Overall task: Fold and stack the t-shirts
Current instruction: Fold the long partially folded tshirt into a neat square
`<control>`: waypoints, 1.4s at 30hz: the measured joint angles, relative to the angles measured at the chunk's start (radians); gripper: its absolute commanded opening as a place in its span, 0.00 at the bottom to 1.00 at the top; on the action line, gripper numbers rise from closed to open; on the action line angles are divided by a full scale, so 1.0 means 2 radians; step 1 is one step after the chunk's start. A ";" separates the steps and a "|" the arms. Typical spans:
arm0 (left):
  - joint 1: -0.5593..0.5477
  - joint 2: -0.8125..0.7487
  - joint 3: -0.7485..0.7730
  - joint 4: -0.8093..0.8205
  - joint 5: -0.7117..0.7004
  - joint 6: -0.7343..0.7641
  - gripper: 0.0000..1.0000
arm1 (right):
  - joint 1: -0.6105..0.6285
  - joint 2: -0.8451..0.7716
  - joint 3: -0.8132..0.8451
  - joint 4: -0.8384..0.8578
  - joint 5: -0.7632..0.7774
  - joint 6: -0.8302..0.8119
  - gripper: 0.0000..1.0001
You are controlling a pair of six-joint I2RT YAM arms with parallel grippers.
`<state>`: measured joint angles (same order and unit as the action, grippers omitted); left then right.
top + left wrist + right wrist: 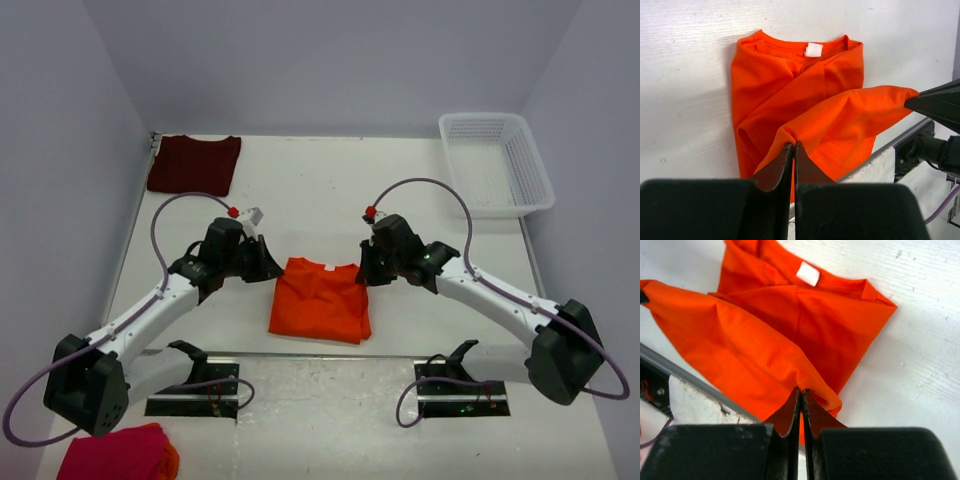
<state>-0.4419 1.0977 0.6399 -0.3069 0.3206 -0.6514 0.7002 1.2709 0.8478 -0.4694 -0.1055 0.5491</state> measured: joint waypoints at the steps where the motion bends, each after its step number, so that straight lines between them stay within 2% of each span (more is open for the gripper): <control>1: -0.001 -0.013 0.000 -0.006 0.000 0.000 0.00 | 0.004 -0.013 0.000 -0.004 0.001 0.000 0.00; 5: -0.006 -0.051 0.002 -0.031 0.001 0.000 0.00 | 0.025 -0.052 0.001 -0.026 0.006 0.001 0.00; 13: -0.014 -0.096 0.020 -0.077 0.005 -0.001 0.00 | 0.080 -0.077 0.025 -0.077 0.032 0.016 0.00; 23: -0.015 -0.162 0.032 -0.112 0.011 -0.001 0.00 | 0.187 -0.107 0.100 -0.146 0.095 0.055 0.00; 42: -0.016 -0.202 0.054 -0.151 0.024 -0.002 0.00 | 0.263 -0.110 0.151 -0.223 0.178 0.114 0.00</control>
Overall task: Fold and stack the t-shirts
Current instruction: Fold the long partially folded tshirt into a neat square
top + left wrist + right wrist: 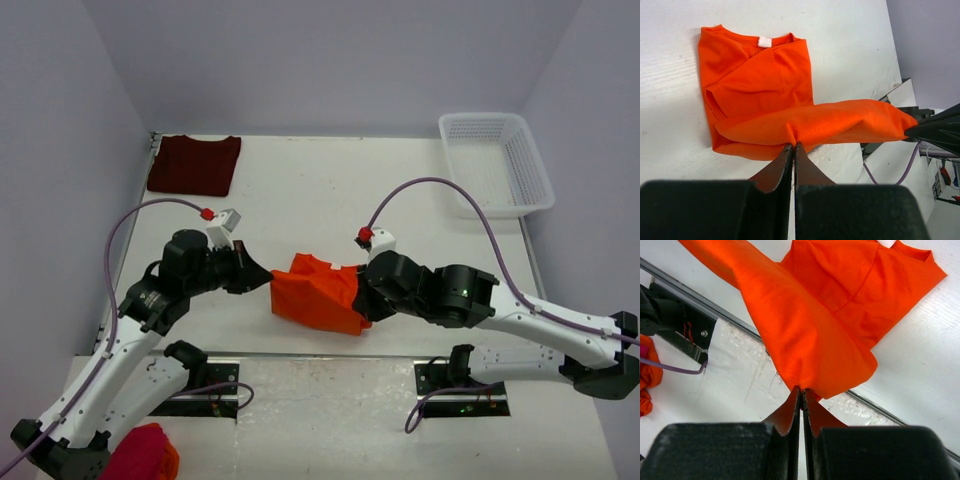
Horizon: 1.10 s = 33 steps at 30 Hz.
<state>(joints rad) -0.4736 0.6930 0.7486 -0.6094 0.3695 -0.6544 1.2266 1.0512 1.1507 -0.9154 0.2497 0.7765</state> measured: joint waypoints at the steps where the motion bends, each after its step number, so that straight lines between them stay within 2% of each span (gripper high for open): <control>1: 0.000 -0.002 0.005 -0.003 0.001 0.000 0.00 | 0.001 0.000 0.001 -0.005 0.003 0.003 0.00; 14: 0.000 -0.005 0.030 -0.010 0.014 0.000 0.00 | 0.006 -0.013 0.003 -0.030 0.024 0.023 0.00; 33: 0.000 0.091 0.030 0.023 0.010 0.008 0.00 | 0.006 0.011 0.020 -0.035 0.041 0.031 0.00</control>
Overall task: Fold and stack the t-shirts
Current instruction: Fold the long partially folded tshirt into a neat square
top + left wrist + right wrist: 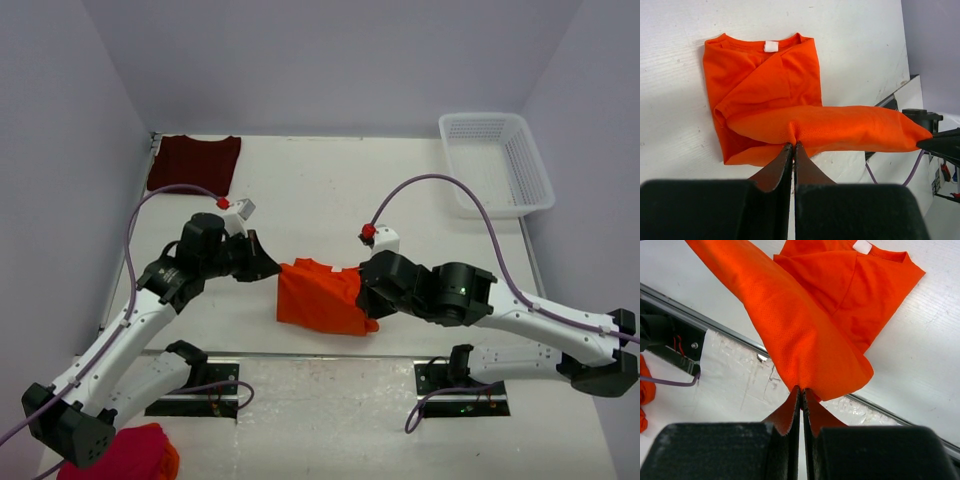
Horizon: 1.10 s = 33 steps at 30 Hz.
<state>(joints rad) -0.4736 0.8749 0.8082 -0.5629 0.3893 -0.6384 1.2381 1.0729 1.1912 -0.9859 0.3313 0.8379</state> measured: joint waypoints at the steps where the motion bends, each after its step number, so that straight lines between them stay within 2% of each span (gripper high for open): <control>1: 0.000 0.000 0.001 -0.001 0.000 0.001 0.00 | 0.000 0.002 0.000 0.001 0.000 0.000 0.00; 18: 0.000 -0.041 0.009 -0.002 0.000 0.002 0.00 | -0.001 0.003 -0.013 0.003 -0.004 0.025 0.00; 28: 0.000 0.021 0.009 0.005 -0.006 0.008 0.00 | -0.053 0.010 -0.026 0.013 -0.008 0.028 0.00; 33: 0.000 0.061 0.011 0.023 -0.010 0.015 0.00 | -0.097 0.009 -0.046 0.035 -0.030 0.012 0.00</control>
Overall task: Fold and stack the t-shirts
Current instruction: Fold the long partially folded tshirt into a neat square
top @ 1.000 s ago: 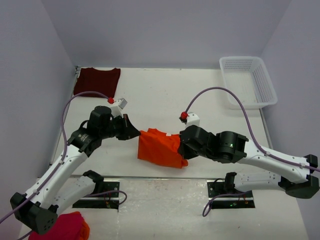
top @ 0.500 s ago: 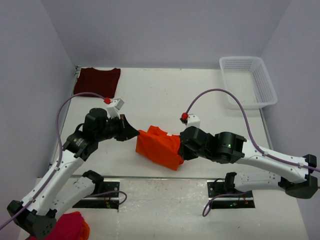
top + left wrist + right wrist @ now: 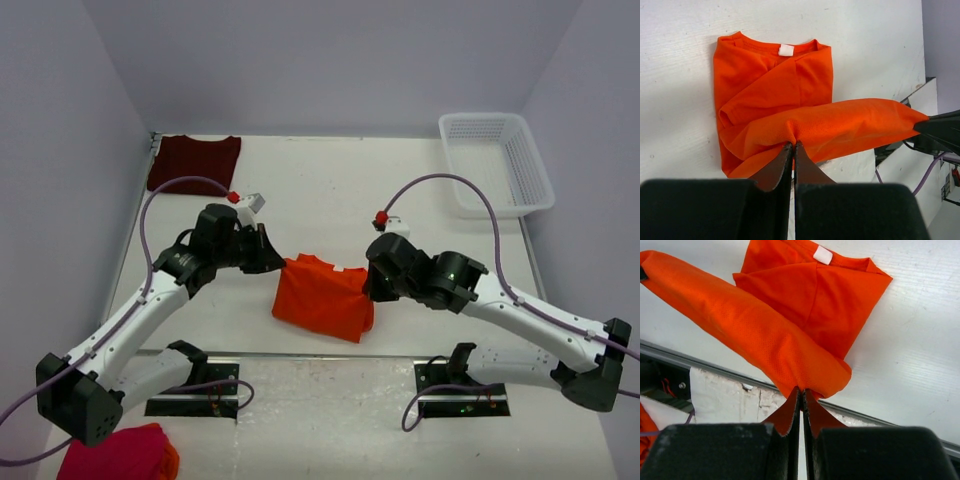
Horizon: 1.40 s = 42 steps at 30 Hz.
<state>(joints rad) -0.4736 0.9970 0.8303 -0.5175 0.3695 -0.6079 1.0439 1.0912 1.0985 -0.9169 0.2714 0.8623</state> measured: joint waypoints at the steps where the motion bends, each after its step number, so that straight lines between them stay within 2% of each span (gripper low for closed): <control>1: 0.000 0.010 0.002 0.003 0.000 0.001 0.00 | -0.012 0.000 -0.006 0.006 -0.006 -0.006 0.00; 10: 0.000 0.133 0.050 0.053 -0.005 0.013 0.00 | -0.117 0.034 -0.030 0.071 -0.065 -0.067 0.00; 20: 0.000 0.373 0.179 0.102 -0.029 0.036 0.00 | -0.239 0.190 -0.035 0.174 -0.138 -0.137 0.00; 22: 0.000 0.426 0.219 0.099 -0.036 0.044 0.10 | -0.252 0.232 -0.035 0.189 -0.134 -0.143 0.00; 24: 0.000 0.467 0.249 0.101 -0.046 0.053 0.12 | -0.259 0.266 -0.035 0.199 -0.131 -0.145 0.00; 26: 0.000 0.486 0.259 0.106 -0.057 0.062 0.23 | -0.265 0.290 -0.035 0.206 -0.129 -0.146 0.00; 29: 0.000 0.492 0.266 0.105 -0.071 0.076 0.60 | -0.274 0.310 -0.035 0.215 -0.136 -0.145 0.01; 30: 0.000 0.496 0.275 0.105 -0.074 0.079 0.64 | -0.277 0.312 -0.035 0.217 -0.136 -0.145 0.05; 31: 0.000 0.498 0.285 0.105 -0.078 0.082 0.65 | -0.280 0.312 -0.036 0.220 -0.133 -0.145 0.16; 33: 0.000 0.500 0.301 0.107 -0.093 0.083 0.69 | -0.283 0.310 -0.036 0.224 -0.130 -0.146 0.26; 35: 0.000 0.496 0.308 0.108 -0.117 0.088 0.73 | -0.284 0.308 -0.036 0.226 -0.123 -0.146 0.30; 39: 0.000 0.472 0.299 0.105 -0.186 0.092 0.80 | -0.283 0.291 -0.036 0.224 -0.103 -0.151 0.45; 42: -0.002 0.426 0.275 0.102 -0.224 0.092 0.81 | -0.283 0.268 -0.035 0.216 -0.086 -0.154 0.54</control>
<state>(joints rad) -0.4770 1.8481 1.3808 -0.3126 -0.0776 -0.4244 0.4778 1.6279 1.0286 -0.4839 0.0986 0.5537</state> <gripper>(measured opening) 0.807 0.496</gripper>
